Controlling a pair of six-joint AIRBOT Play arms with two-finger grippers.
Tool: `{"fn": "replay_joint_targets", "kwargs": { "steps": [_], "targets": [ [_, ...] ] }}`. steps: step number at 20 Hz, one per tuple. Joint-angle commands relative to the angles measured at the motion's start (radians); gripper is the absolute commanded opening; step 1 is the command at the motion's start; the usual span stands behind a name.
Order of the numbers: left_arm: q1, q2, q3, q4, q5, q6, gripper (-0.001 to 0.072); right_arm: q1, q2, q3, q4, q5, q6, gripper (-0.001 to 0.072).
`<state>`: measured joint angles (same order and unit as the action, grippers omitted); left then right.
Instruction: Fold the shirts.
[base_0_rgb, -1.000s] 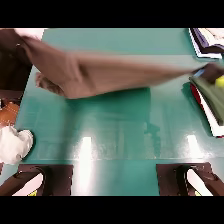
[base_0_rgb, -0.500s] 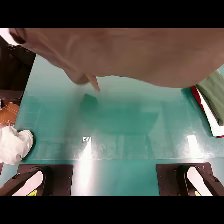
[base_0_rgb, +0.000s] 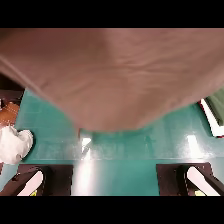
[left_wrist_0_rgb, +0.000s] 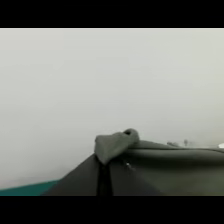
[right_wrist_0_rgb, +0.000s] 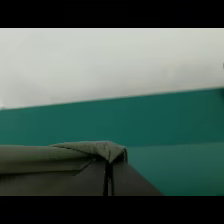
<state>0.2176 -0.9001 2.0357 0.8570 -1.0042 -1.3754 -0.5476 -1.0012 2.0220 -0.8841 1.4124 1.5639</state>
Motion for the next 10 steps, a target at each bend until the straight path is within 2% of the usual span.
{"fn": "replay_joint_targets", "kwargs": {
  "steps": [1,5,7,10],
  "targets": [
    [0.001,-0.036,-0.156,0.106,-0.065,-0.042,0.0031,0.0,-0.122,-0.083,-0.035,0.155,0.076,0.001],
    [-0.002,-0.221,-0.28,0.036,-0.23,-0.042,0.0031,0.069,-0.291,-0.153,-0.219,0.266,0.104,0.0011],
    [-0.002,-0.332,-0.306,-0.007,-0.275,-0.042,0.0031,0.137,-0.367,-0.176,-0.272,0.254,0.103,0.001],
    [-0.002,-0.496,-0.317,-0.027,-0.31,-0.039,0.0031,0.234,-0.48,-0.187,-0.311,0.155,0.097,0.001]
  ]
}}
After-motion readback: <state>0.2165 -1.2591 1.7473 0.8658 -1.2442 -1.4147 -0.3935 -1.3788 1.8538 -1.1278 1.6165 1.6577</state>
